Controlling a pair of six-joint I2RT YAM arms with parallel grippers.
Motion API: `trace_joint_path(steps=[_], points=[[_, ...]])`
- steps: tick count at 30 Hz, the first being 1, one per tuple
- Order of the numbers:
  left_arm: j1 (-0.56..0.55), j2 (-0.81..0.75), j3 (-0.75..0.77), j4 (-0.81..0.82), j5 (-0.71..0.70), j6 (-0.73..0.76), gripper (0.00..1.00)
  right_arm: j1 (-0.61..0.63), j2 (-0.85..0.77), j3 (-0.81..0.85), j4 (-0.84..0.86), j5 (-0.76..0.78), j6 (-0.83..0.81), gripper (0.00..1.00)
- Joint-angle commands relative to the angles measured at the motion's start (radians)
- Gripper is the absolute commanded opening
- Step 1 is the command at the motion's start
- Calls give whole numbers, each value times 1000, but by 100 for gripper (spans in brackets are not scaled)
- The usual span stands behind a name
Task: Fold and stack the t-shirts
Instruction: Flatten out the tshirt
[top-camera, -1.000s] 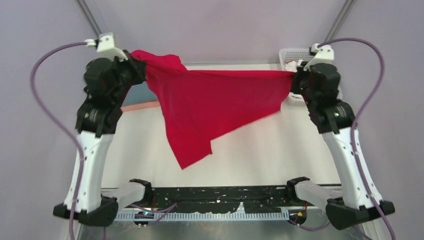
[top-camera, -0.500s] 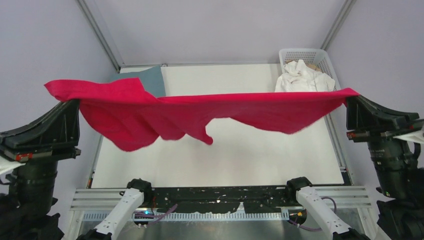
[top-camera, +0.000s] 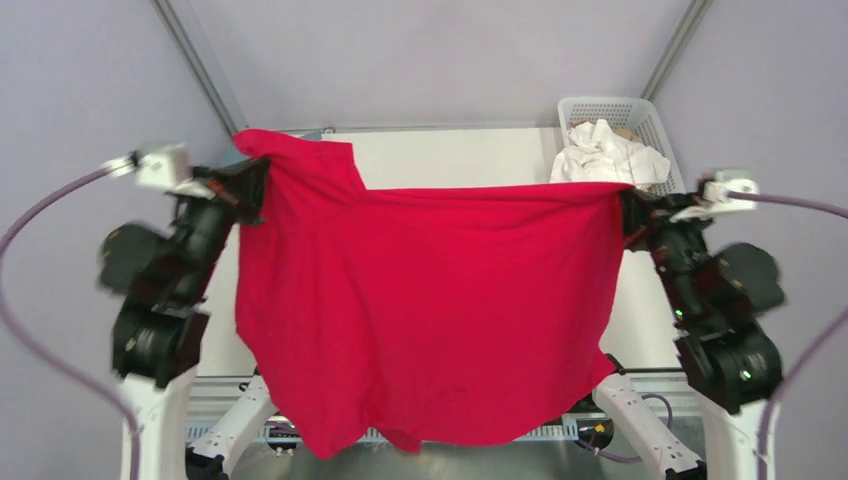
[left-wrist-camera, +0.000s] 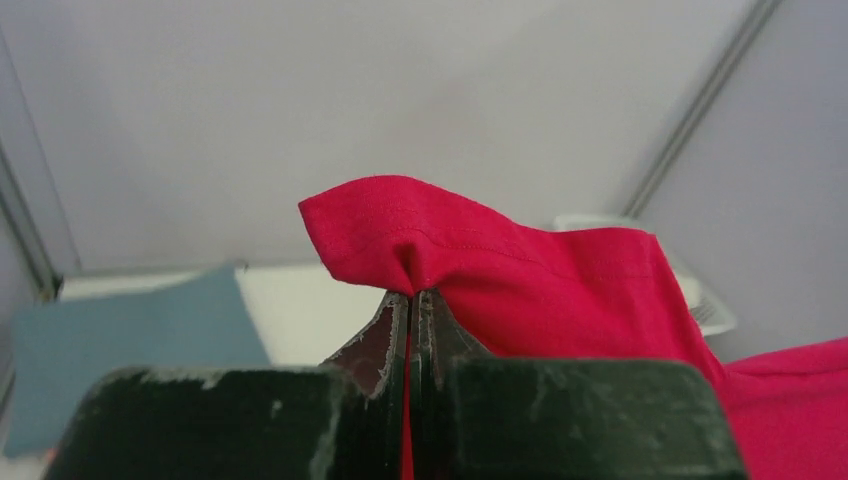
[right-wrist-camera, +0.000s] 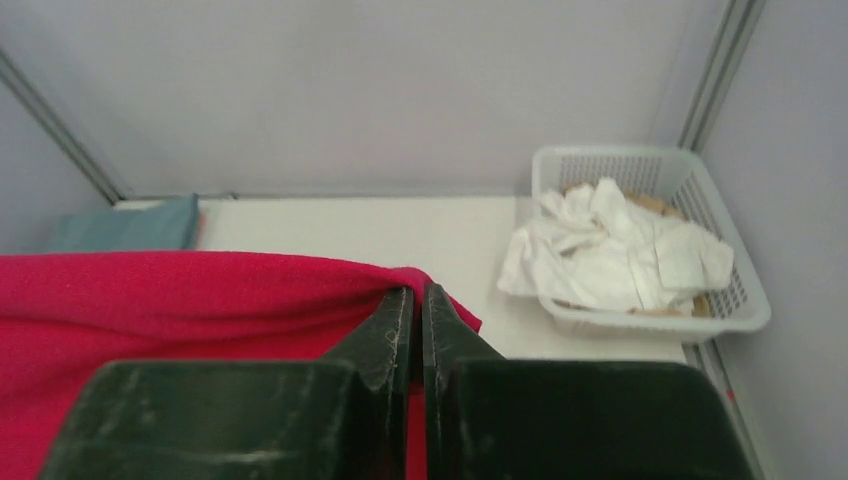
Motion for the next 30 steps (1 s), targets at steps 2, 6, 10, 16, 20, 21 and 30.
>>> trace_joint_path(steps=[2,6,10,16,20,21,30], points=[[4,197,-319,165,-218,-3,0,-4,65,-342,229,209,60,8],[4,408,-532,439,-117,6,0,-6,244,-503,340,268,85,9],[6,716,-437,422,-87,10,0,-16,475,-583,491,285,98,9],[19,1195,29,103,-34,-57,0,-48,907,-453,589,255,118,12],[29,1446,309,-59,-2,-98,4,-64,1124,-258,529,327,132,24],[31,1488,375,-94,-7,-107,16,-65,1152,-221,489,347,136,31],[41,1435,487,-196,-86,-164,99,-67,1189,7,275,368,148,88]])
